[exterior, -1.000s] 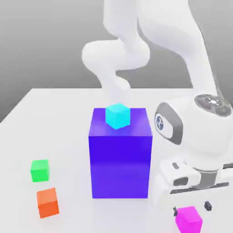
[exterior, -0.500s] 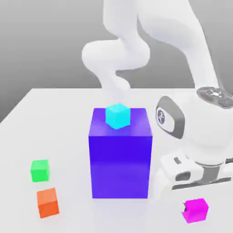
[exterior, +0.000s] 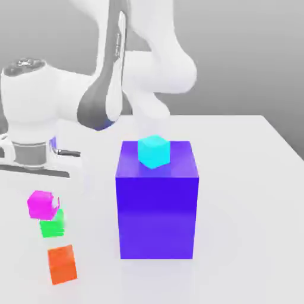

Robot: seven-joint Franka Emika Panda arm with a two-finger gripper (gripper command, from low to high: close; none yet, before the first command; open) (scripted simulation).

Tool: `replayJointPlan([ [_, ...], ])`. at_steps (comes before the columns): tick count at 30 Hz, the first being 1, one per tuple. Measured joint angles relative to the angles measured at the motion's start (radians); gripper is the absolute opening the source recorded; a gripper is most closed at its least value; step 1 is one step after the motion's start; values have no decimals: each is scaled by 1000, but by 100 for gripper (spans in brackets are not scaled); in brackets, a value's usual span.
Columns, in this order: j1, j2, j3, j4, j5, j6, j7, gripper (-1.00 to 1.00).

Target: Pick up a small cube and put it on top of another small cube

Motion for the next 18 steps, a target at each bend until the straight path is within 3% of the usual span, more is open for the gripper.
replayJointPlan([
  [7,5,173,8,-27,183,184,-154,-100],
  [8,-4,201,21,-26,210,209,-173,100],
  [14,-9,215,28,-26,224,223,-183,100],
  [18,-15,118,10,-30,133,136,-119,100],
])
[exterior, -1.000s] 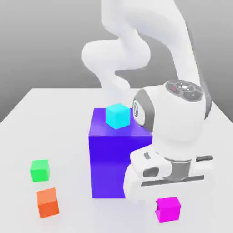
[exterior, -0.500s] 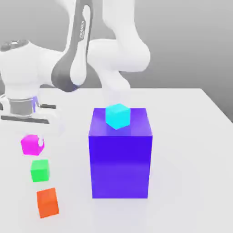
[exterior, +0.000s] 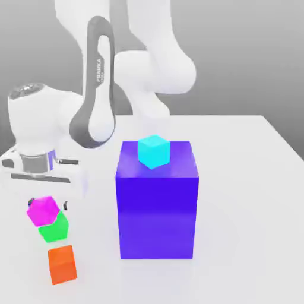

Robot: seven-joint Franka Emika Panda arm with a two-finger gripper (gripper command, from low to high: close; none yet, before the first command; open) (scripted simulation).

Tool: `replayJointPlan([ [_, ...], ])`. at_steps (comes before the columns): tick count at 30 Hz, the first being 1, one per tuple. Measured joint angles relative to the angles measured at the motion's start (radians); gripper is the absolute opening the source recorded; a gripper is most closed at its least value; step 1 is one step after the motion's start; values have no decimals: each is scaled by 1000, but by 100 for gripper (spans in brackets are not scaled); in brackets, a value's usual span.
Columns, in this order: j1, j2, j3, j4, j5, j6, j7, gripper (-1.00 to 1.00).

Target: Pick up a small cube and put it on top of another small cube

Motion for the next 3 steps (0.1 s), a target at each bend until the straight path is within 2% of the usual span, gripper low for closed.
replayJointPlan([
  [3,-22,-101,5,-6,-72,-93,52,100],
])
